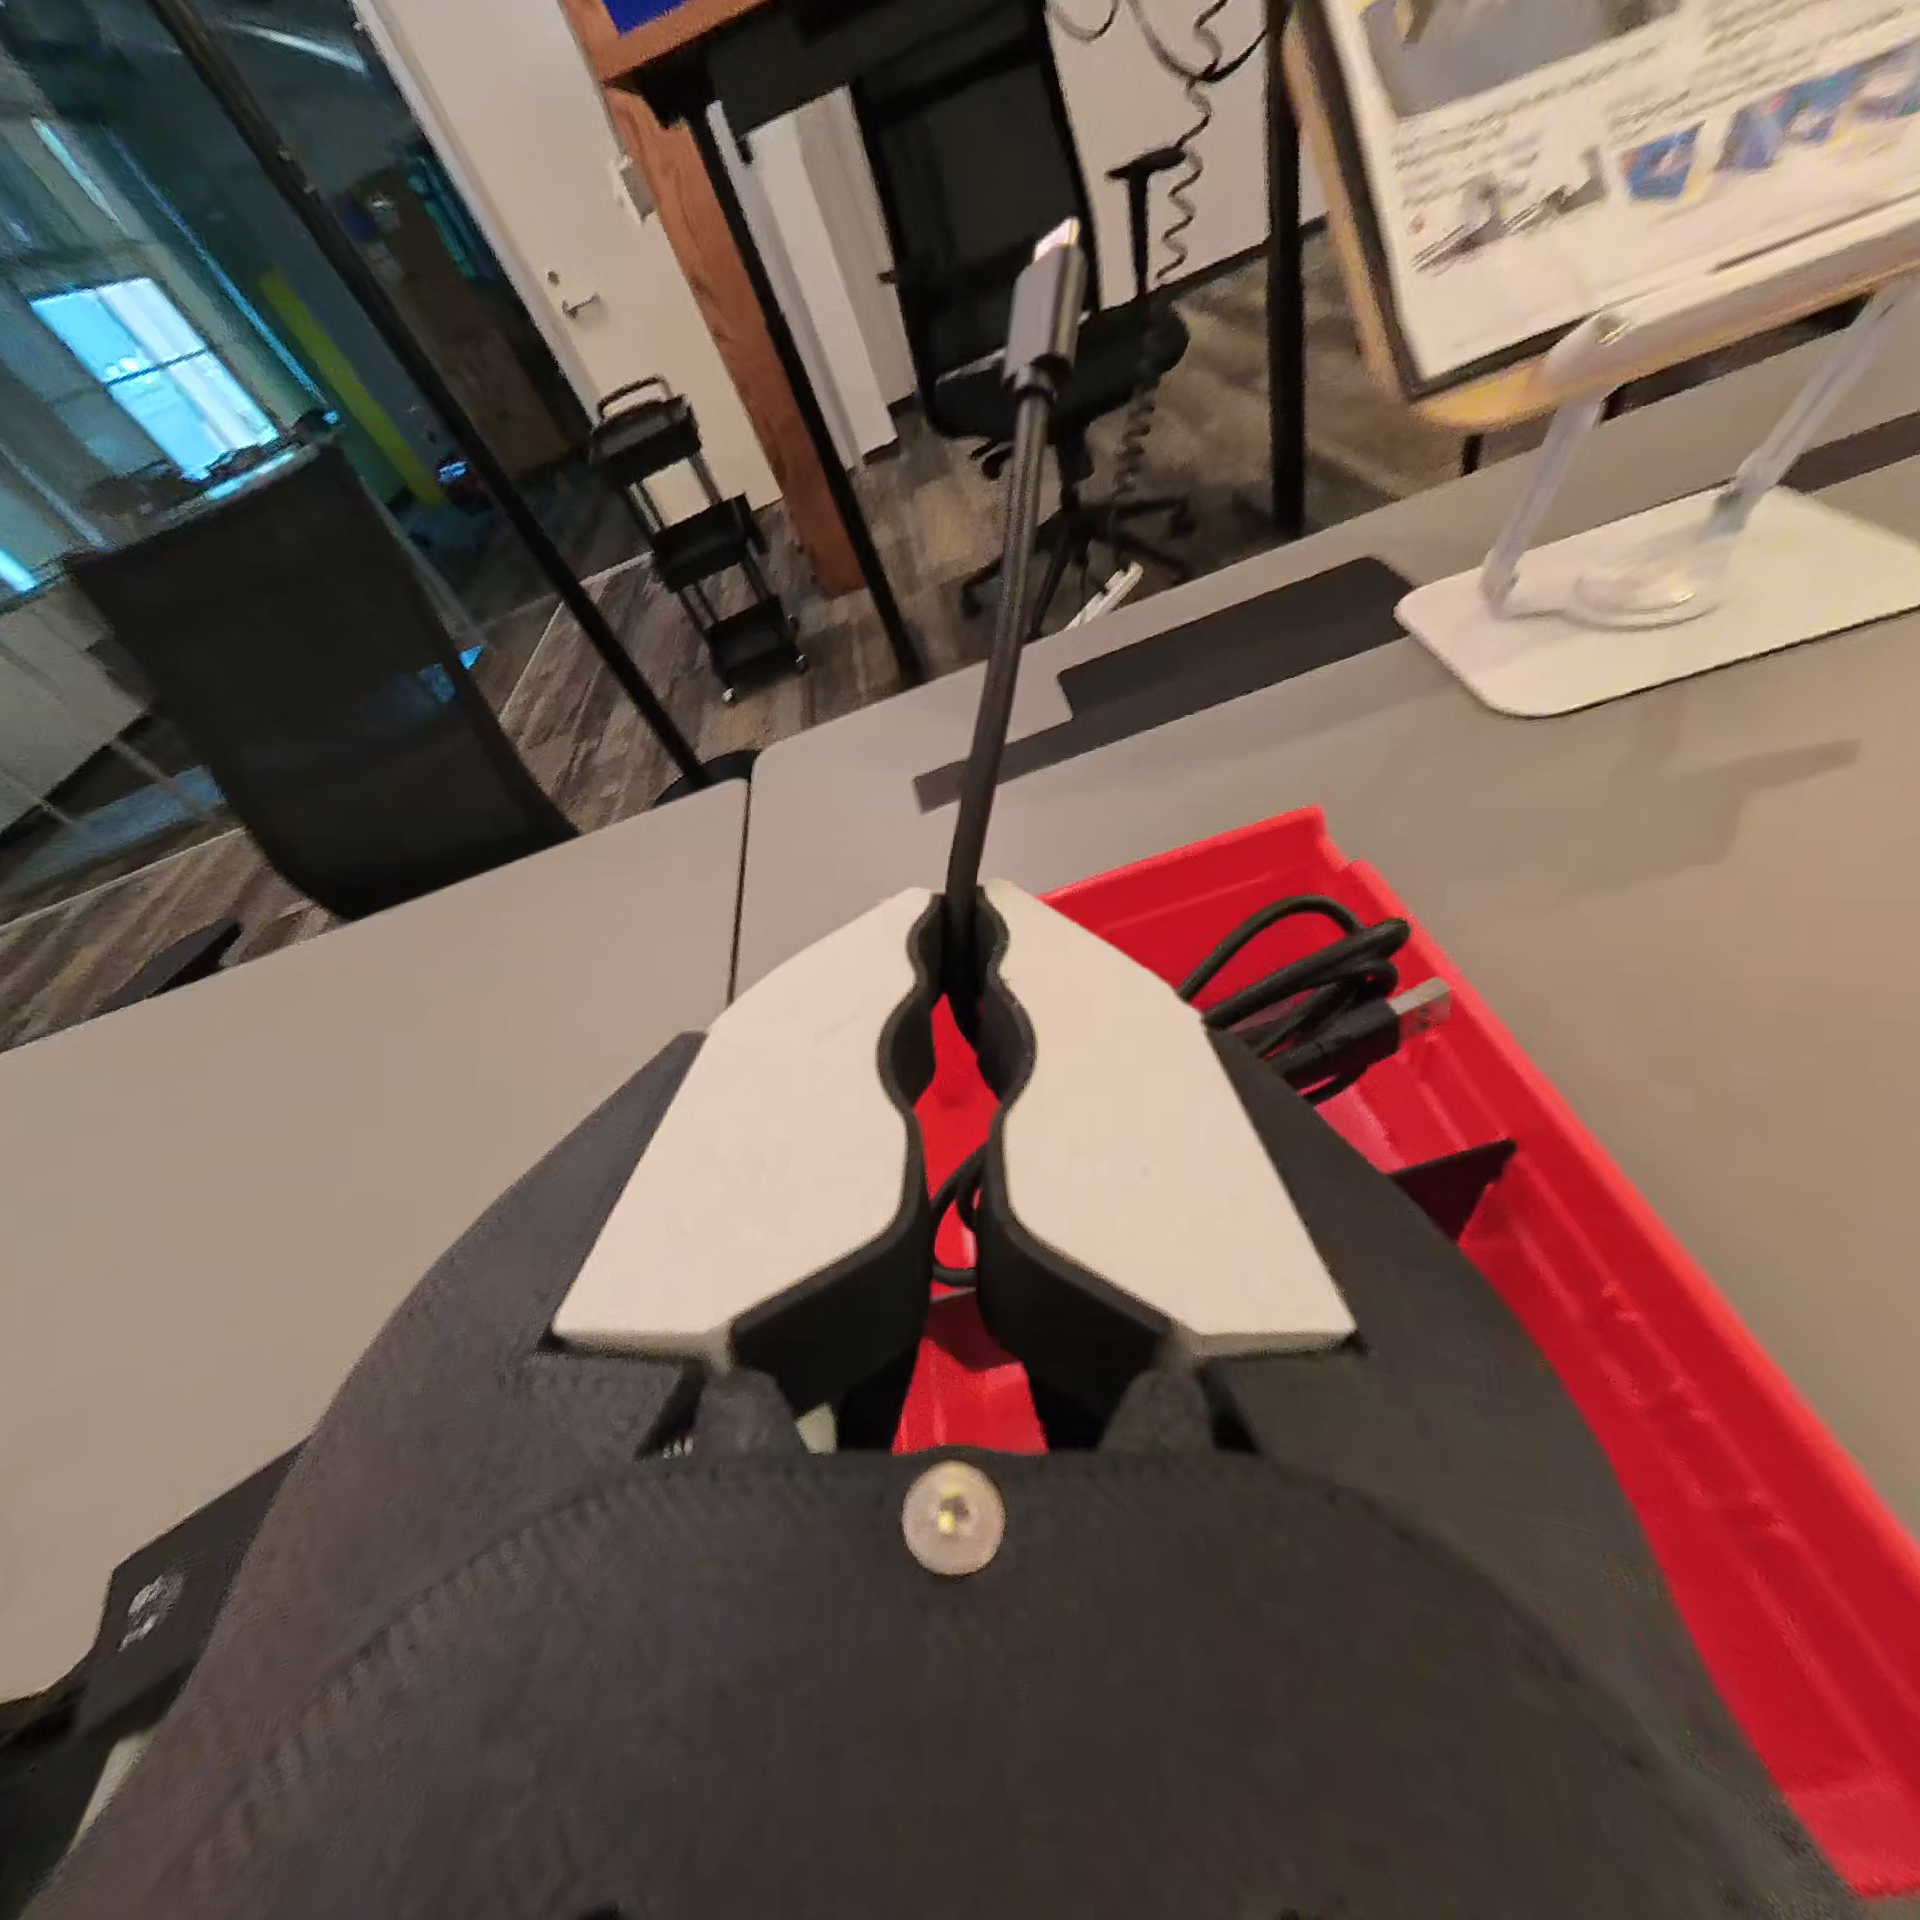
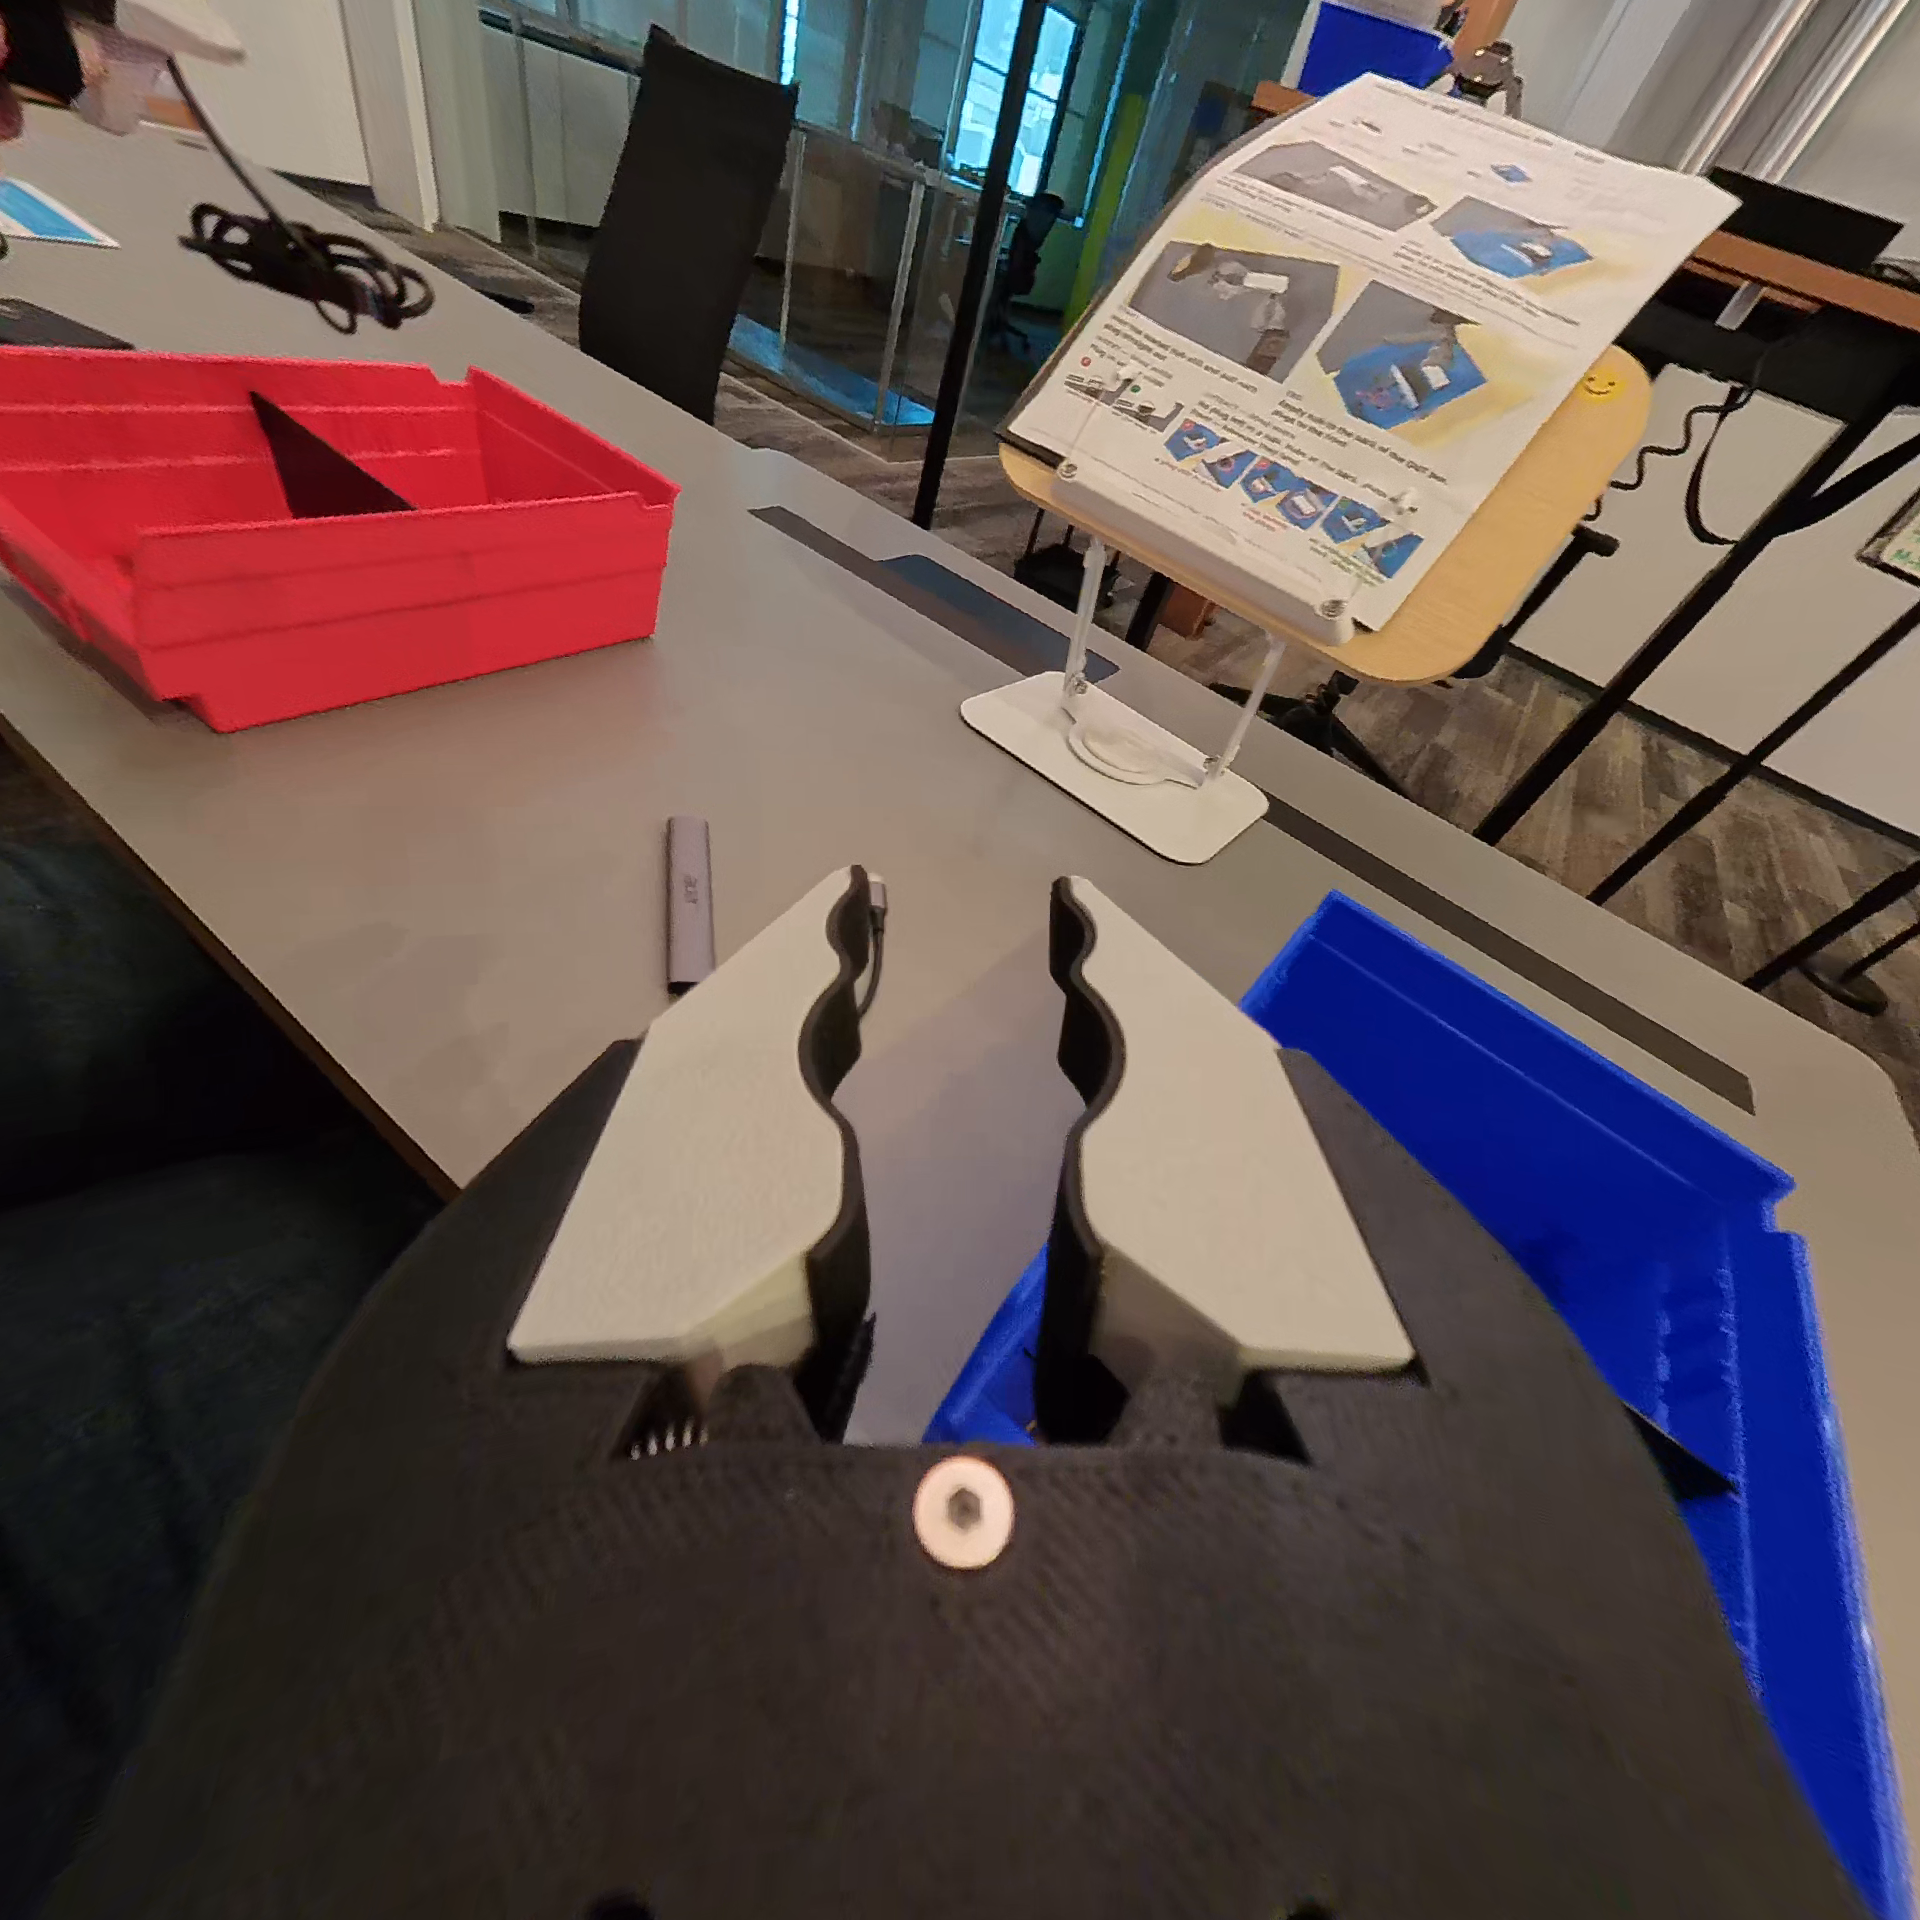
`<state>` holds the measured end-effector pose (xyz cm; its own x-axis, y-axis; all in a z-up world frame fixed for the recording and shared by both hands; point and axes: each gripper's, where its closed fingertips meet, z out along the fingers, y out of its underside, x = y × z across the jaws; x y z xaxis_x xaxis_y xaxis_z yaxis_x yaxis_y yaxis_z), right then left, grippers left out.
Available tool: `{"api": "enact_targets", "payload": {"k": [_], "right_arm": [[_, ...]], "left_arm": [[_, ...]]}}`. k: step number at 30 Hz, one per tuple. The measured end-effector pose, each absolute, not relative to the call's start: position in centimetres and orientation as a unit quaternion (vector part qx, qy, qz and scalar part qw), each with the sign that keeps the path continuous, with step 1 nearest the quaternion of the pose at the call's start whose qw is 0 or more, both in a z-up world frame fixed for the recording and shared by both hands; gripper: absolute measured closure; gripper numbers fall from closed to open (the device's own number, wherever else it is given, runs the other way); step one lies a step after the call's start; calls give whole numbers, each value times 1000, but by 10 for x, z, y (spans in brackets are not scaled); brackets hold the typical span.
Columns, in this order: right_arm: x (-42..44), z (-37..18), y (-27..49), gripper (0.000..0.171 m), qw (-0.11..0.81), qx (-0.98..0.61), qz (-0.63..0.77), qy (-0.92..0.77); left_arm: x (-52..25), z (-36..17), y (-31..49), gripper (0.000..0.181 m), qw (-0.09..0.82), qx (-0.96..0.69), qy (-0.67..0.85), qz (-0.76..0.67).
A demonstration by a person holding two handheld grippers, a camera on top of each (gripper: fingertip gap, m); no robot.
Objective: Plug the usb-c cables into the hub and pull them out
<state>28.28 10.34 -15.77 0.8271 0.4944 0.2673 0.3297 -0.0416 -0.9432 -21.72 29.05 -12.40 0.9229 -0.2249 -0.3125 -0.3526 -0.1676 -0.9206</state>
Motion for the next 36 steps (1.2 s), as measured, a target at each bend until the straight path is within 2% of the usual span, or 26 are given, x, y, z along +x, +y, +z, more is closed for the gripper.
{"api": "enact_targets", "payload": {"k": [10, 17, 23, 29, 36], "right_arm": [[221, -195, 119, 128, 560, -735, 100, -370], [181, -213, 127, 125, 529, -733, 175, -390], [158, -183, 145, 124, 555, -703, 263, -359], [159, -171, 181, 126, 578, -690, 225, -373], [145, -196, 195, 128, 569, -653, 26, -499]], "left_arm": [[-109, -98, 256, 178, 611, -722, 325, 13], [-18, -130, 233, 178, 580, -695, 423, -28], [29, -171, 228, 178, 559, -656, 506, -16], [49, -202, 219, 178, 527, -612, 590, 15], [44, -230, 218, 178, 465, -637, 614, 29]]}}
